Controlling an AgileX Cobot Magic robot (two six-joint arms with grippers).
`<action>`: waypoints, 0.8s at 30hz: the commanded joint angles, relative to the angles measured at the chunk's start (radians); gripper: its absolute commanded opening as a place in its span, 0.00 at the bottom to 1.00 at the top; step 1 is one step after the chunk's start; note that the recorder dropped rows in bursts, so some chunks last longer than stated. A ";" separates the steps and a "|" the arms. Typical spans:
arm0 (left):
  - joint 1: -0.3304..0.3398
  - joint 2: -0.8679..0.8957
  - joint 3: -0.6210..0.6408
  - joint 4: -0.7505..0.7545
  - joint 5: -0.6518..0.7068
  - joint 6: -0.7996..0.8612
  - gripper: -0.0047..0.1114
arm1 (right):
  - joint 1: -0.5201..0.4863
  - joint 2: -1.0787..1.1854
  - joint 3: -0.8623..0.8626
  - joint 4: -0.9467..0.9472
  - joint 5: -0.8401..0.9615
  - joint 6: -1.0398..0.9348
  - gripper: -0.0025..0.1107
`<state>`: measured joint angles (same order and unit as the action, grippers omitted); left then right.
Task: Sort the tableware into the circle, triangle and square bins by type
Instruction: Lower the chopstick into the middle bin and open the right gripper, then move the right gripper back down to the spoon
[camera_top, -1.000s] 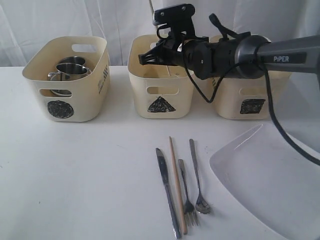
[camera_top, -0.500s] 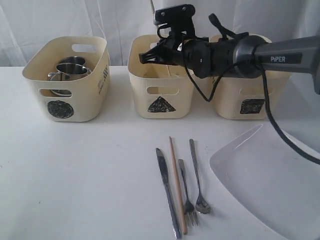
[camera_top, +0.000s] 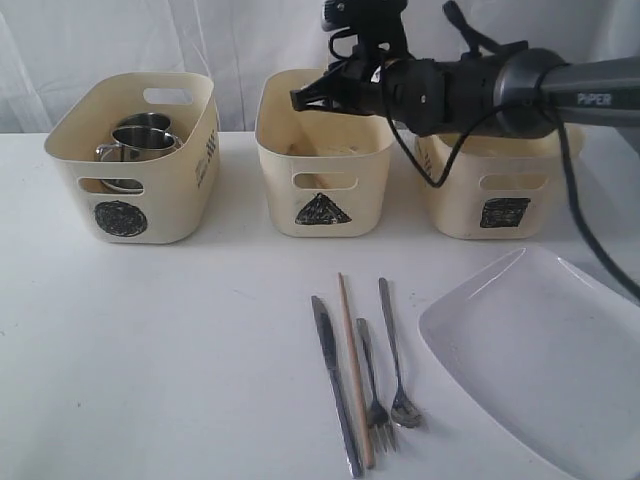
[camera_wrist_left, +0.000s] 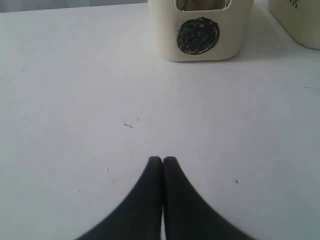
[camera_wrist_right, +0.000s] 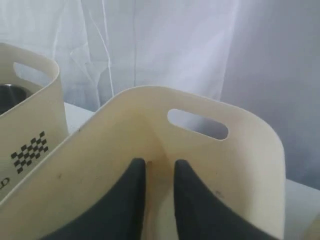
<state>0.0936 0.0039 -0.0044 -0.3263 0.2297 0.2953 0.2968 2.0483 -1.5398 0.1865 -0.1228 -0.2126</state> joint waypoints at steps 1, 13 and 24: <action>0.004 -0.004 0.004 -0.011 0.003 0.000 0.04 | -0.008 -0.124 0.101 0.005 0.103 0.046 0.21; 0.004 -0.004 0.004 -0.011 0.003 0.000 0.04 | 0.014 -0.342 0.448 0.022 0.530 0.357 0.21; 0.004 -0.004 0.004 -0.011 0.003 0.000 0.04 | 0.073 -0.299 0.531 0.032 0.781 0.375 0.21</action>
<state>0.0936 0.0039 -0.0044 -0.3263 0.2297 0.2953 0.3538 1.7477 -1.0260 0.2113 0.6232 0.1558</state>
